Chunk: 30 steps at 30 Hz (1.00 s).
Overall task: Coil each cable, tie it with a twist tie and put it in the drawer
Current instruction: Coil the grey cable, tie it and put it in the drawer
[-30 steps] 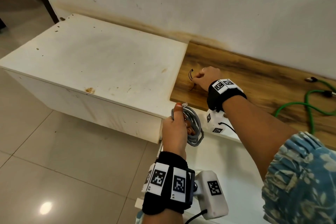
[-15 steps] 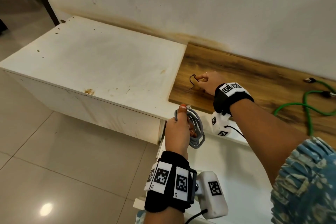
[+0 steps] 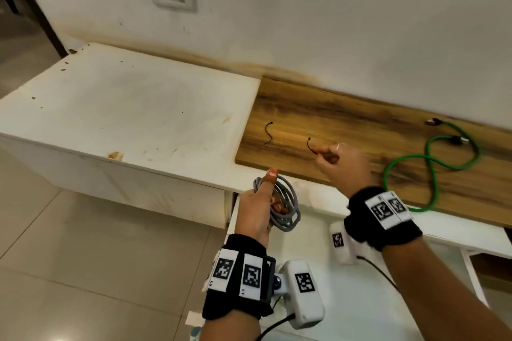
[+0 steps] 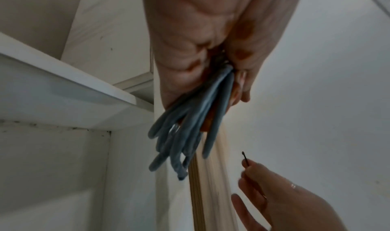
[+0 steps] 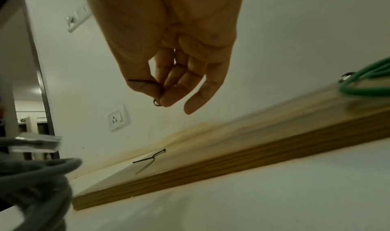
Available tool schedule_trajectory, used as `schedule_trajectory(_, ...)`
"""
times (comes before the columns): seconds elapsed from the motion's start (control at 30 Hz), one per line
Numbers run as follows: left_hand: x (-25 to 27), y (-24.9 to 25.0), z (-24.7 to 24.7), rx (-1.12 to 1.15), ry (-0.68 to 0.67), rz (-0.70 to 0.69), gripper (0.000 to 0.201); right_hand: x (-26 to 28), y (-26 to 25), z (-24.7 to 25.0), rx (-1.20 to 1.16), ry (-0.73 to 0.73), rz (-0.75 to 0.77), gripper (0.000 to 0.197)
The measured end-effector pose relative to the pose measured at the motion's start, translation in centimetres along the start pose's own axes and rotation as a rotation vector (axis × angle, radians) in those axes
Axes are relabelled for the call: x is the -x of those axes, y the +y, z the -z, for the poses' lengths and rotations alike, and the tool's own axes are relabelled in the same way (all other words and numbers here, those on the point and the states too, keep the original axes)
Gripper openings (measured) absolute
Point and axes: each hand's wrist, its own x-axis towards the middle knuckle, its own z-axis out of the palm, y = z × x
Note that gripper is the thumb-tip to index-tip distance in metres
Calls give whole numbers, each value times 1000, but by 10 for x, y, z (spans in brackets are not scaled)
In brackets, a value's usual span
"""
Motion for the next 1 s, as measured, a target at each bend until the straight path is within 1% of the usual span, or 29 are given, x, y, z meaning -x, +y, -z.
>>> schedule_trajectory(0.1, 4, -7, -13, 9, -30, 33, 25, 40, 16, 17, 69, 162, 63, 16)
schedule_trajectory(0.17, 9, -13, -26, -3, -64, 53, 22, 64, 27, 24, 79, 199, 75, 17)
schedule_trajectory(0.33, 20, -36, -58, -75, -150, 76, 25, 111, 38, 37, 32, 287, 61, 18)
schedule_trajectory(0.47, 26, -56, -77, -88, -245, 126, 24, 136, 45, 50, 200, 414, 85, 16)
schedule_trajectory(0.53, 29, -64, -86, -65, -289, 159, 24, 145, 57, 53, 265, 463, 107, 22)
schedule_trajectory(0.63, 30, -75, -92, -78, -327, 179, 17, 150, 68, 52, 320, 480, 132, 20)
schedule_trajectory(0.73, 31, -84, -96, -99, -333, 179, 13, 148, 71, 50, 350, 460, 156, 16)
schedule_trajectory(0.9, 30, -86, -100, -142, -286, 109, 21, 147, 70, 46, 332, 389, 181, 15)
schedule_trajectory(0.97, 28, -86, -99, -170, -266, 77, 20, 146, 71, 43, 284, 344, 154, 15)
schedule_trajectory(1.0, 28, -86, -98, -189, -255, 61, 20, 146, 71, 43, 224, 312, 114, 14)
